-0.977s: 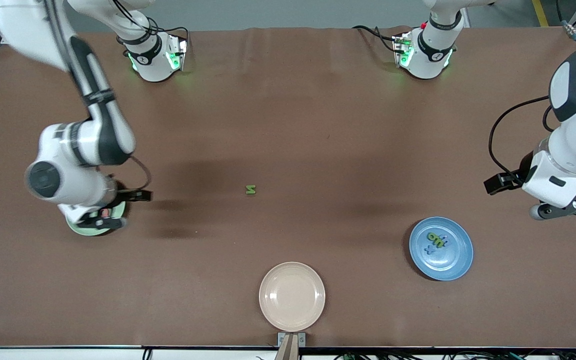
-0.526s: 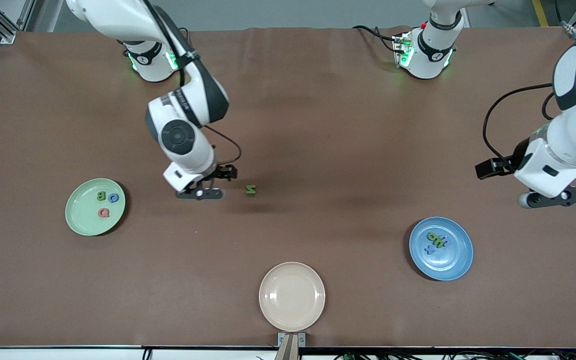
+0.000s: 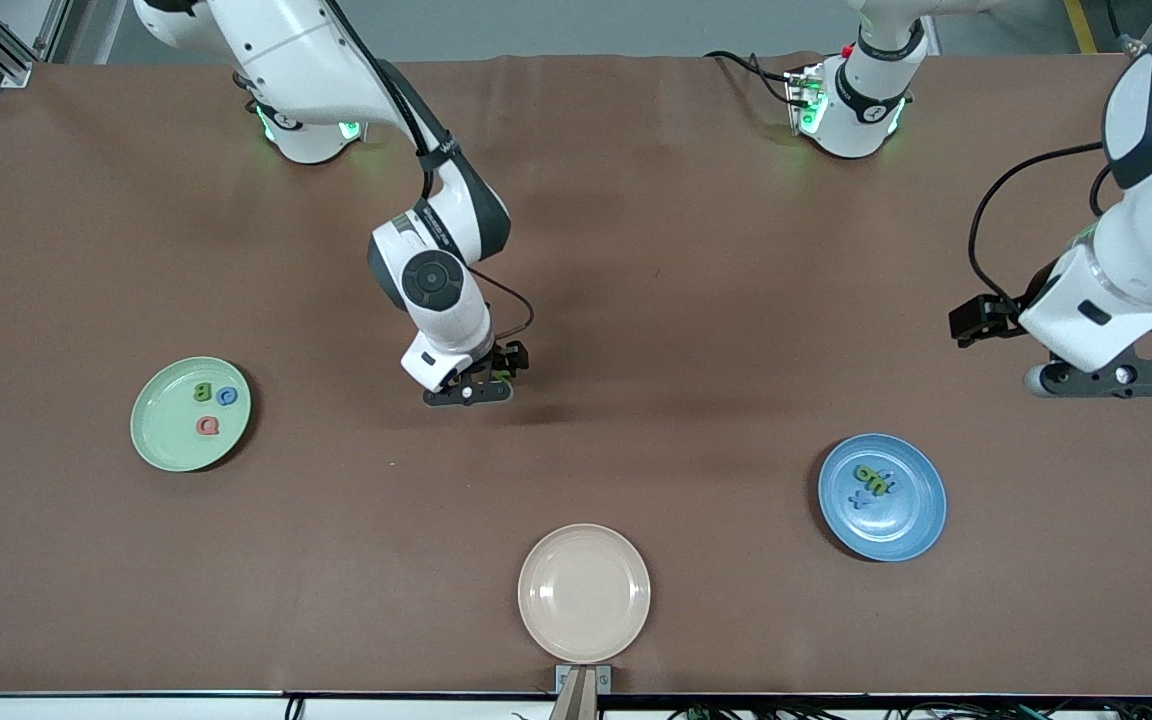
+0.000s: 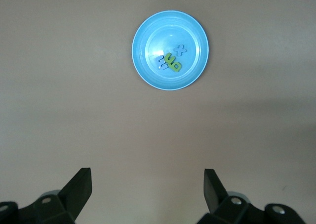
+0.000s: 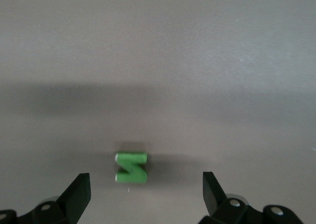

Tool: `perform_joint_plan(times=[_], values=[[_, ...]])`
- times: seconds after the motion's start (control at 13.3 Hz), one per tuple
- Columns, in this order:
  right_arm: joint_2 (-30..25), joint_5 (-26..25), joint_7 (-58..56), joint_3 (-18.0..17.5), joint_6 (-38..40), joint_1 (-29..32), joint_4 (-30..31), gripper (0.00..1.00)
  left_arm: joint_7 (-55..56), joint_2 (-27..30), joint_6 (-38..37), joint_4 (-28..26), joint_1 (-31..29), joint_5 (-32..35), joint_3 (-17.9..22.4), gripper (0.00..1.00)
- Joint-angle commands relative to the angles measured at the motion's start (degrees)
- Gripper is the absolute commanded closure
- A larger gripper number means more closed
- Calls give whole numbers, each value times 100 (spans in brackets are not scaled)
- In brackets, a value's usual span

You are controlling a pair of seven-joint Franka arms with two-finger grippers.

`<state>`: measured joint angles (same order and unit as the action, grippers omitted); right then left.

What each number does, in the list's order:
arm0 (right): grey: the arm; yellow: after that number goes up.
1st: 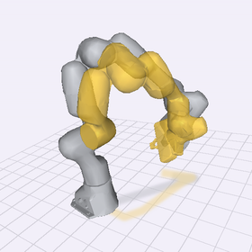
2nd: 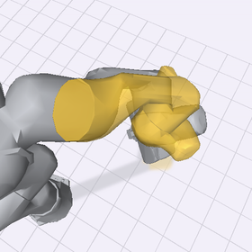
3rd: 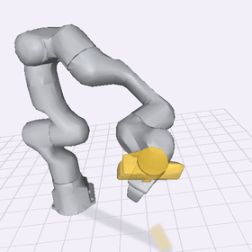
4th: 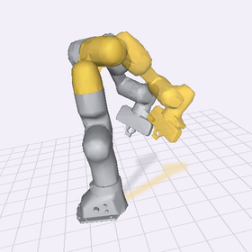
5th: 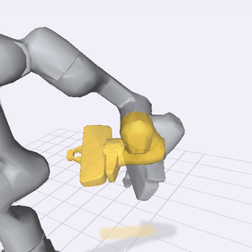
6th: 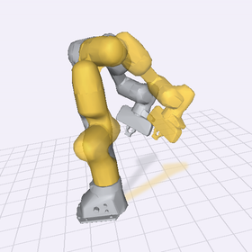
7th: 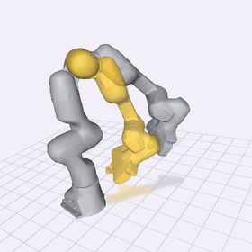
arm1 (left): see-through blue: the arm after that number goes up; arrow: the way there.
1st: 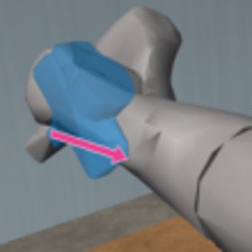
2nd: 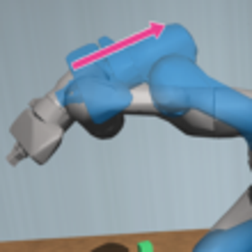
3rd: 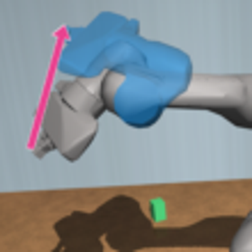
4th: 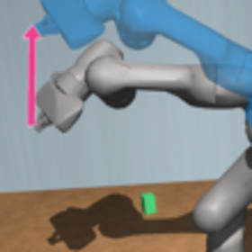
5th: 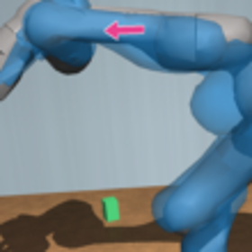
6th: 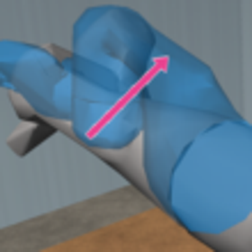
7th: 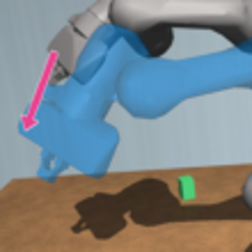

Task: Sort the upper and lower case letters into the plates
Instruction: 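Grasp the green Z with the right gripper while the left gripper withdraws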

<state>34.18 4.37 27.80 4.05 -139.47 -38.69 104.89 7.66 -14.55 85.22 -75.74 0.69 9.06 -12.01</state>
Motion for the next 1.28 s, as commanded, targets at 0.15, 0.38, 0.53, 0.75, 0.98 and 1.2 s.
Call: perform_joint_plan(times=[0.15,0.38,0.53,0.75,0.98,1.2], values=[[203,125,-11,52,-107,-77,-127,5,-300,1109,257,-982,520,-825,936,0],[203,134,6,34,-89,-95,-127,14,-318,1578,426,-1487,476,-836,982,0],[264,195,6,-36,-98,-77,-127,19,-231,1552,426,-1444,458,-862,982,0],[273,371,-37,-36,-98,-77,-136,22,-195,1482,530,-1417,415,-880,982,0],[352,371,-55,-36,-107,-86,-162,26,-186,1412,584,-1330,353,-888,982,0],[378,371,-55,-36,-107,-86,-188,27,-195,1376,558,-1250,335,-924,982,0]])
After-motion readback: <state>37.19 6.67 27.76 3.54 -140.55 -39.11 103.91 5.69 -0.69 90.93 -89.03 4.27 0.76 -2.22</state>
